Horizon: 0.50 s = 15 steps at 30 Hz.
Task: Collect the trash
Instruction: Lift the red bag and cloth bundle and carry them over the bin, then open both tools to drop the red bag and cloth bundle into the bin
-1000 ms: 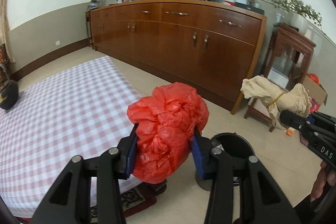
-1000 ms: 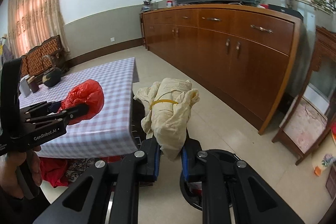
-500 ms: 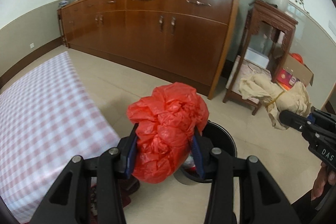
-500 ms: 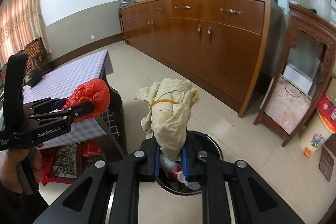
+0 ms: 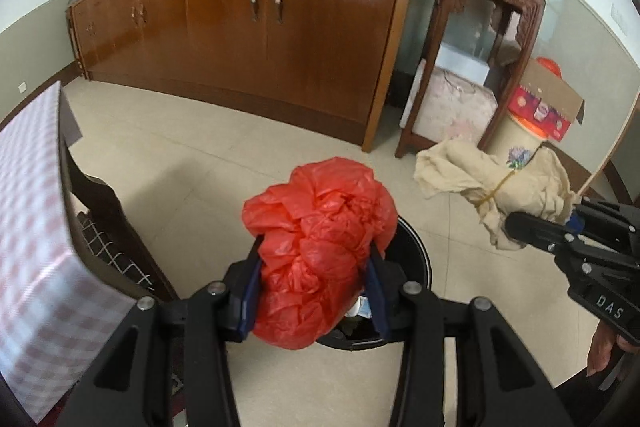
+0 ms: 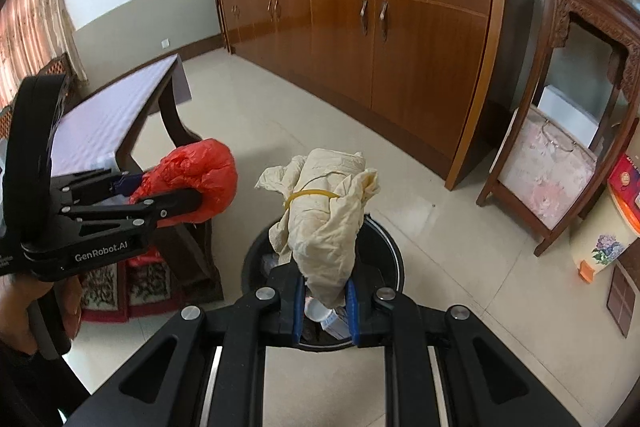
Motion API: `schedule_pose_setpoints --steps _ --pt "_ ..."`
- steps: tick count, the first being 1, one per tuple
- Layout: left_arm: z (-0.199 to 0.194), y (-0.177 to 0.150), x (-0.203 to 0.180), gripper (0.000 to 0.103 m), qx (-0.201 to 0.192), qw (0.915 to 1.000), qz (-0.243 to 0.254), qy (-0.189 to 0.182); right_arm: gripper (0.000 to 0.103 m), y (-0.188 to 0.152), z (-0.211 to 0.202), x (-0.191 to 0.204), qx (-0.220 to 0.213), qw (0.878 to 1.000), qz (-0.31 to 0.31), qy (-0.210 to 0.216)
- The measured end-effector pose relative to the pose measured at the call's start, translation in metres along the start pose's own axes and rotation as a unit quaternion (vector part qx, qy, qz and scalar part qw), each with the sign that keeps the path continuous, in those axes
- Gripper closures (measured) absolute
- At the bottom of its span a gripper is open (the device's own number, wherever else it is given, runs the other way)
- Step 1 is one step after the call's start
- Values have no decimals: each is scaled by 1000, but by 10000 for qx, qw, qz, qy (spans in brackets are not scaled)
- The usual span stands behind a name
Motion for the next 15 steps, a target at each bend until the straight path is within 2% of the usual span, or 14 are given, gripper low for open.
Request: schedule_pose_setpoints --steps 8,13,14,15 --pt "52 -9 -1 57 571 9980 59 -260 85 -18 57 -24 570 9981 -172 142" --pt "88 -20 -5 56 956 9945 25 -418 85 -26 100 -23 932 9940 -458 349" --pt "95 -22 -6 51 1049 9935 36 -432 84 -28 109 -22 1007 9927 -524 407" --pt "105 -26 -5 43 1154 9926 32 -384 70 -31 122 -22 1091 9907 -702 419"
Point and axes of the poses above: each gripper's, at about its wrist camera, not at the fingertips, and z roughly the way its jaws point, x to its left, y to its top, the point moved 2 cm from there along z, roughly the way its jaws point, and after that the axes turned 4 degrees about z, right-handed, at the moved point
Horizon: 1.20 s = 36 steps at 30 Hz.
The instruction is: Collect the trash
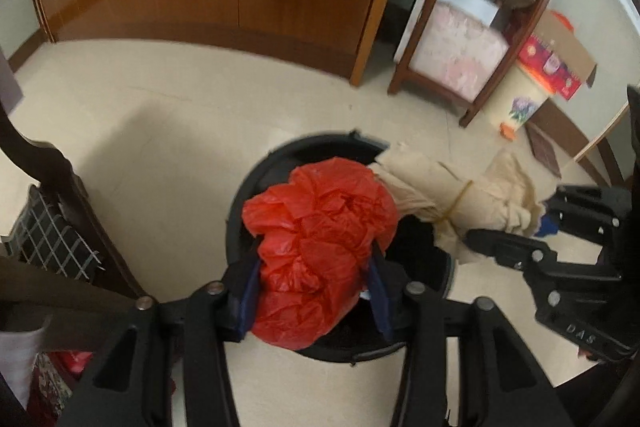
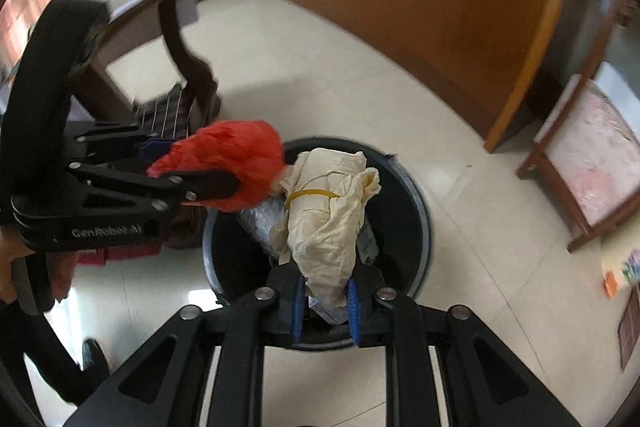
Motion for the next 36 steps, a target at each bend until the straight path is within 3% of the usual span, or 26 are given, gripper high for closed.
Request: schedule_pose_setpoints --steps 1,2,3,9,15,30,36 --pt "10 -3 5 19 125 9999 -69 85 50 -2 11 -3 86 9996 -128 -219" --pt "14 -5 8 8 175 9997 -138 124 6 -5 18 -8 154 9991 -157 -371" --pt "16 -9 13 7 214 9994 -246 95 0 -8 22 -14 189 9992 -120 -322" --pt "-9 -15 14 3 -67 9981 -339 502 0 -12 8 -37 -56 9969 343 -701" --pt "-49 -24 13 2 -520 9945 -484 772 0 -13 -16 -25 -268 9913 707 -1081" --pt "-143 -56 24 2 -1070 9822 -671 1389 0 -20 -90 54 -771 9888 990 -808" --pt "-189 -79 26 2 -1292 9750 -858 1590 0 -26 -128 93 -875 9864 983 -987"
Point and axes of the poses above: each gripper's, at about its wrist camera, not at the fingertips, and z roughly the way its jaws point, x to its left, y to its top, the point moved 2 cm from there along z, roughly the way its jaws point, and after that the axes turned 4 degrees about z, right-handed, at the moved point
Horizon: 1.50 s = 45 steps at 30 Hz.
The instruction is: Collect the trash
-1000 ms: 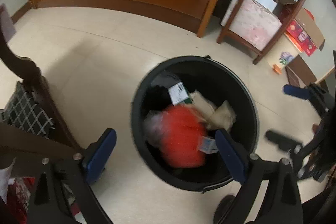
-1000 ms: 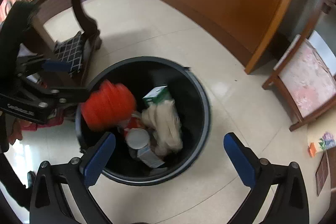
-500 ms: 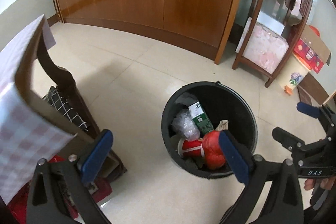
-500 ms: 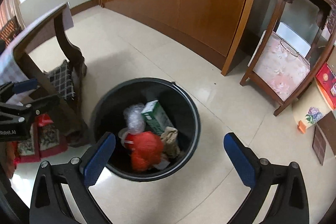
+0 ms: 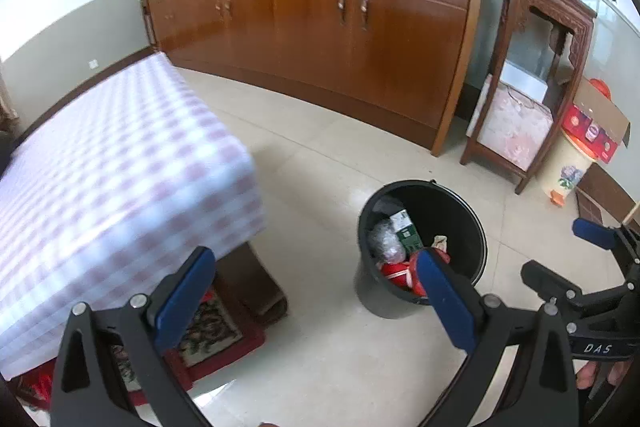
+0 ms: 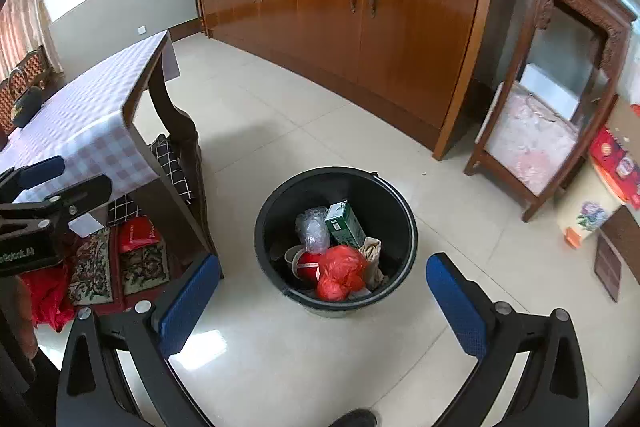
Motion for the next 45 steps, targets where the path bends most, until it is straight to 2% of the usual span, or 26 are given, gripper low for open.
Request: schedule_pose_setpoints --steps 3,8,14,19,23,27,36,45 --pt "-27 -6 4 2 -128 9997 23 217 0 0 -25 10 -72 9998 0 -159" --pt "-72 -17 13 2 -313 9989 -253 228 0 -6 -72 33 -244 9989 -141 -383" --pt "-116 -28 15 0 -557 9975 -235 357 0 -19 -122 52 -755 9961 -73 -461" --pt "-149 -31 18 0 -859 9945 -300 513 0 -4 -158 57 -1194 9915 -46 -517" --pt "-169 -26 26 0 -1115 9914 -469 495 0 3 -177 63 -1478 9870 -91 -622" --pt "-177 -26 29 0 -1236 9898 -416 582 0 3 -181 67 -1489 9872 49 -569" --pt "-169 -34 31 0 -1074 9918 -437 540 0 -6 -176 73 -1311 9898 15 -563" --pt "-165 -34 24 0 -995 9932 -391 466 0 -5 -178 67 -1328 9893 61 -598"
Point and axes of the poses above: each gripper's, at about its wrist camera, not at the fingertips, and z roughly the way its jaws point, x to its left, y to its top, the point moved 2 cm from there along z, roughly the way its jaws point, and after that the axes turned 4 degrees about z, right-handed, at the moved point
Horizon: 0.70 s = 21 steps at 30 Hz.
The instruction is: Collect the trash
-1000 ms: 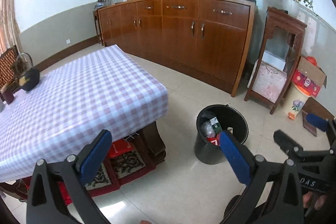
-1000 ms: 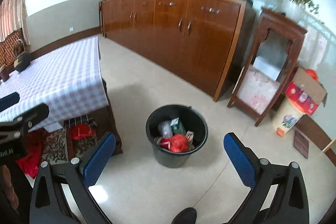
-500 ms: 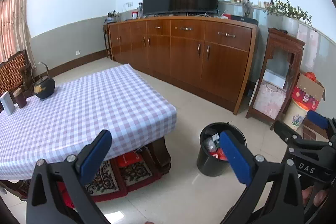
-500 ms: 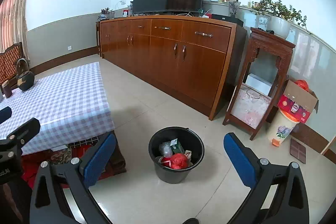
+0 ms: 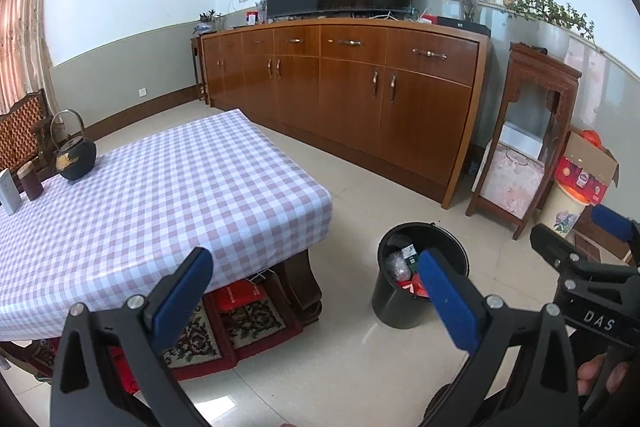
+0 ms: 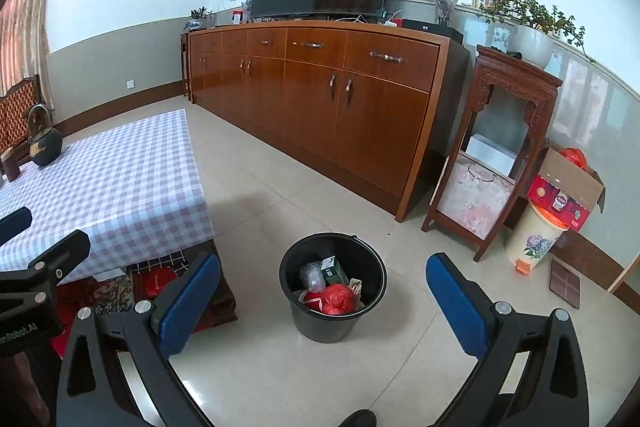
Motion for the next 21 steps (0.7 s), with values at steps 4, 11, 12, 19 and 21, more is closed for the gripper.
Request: schedule_pose_setpoints --steps 4,11,12,19,21 --pt "0 0 1 0 9 10000 23 -6 0 0 0 0 15 10000 25 15" --pt "0 0 0 0 14 10000 33 -1 0 2 -1 -1 -14 10000 18 25" --pt "0 0 0 0 26 10000 30 -5 0 1 -1 -1 -19 10000 21 22" --pt "0 1 2 0 19 10000 31 -2 0 1 -2 1 -19 10000 14 39" --pt "1 1 2 0 27 10000 33 -19 0 1 -2 2 -12 10000 8 47"
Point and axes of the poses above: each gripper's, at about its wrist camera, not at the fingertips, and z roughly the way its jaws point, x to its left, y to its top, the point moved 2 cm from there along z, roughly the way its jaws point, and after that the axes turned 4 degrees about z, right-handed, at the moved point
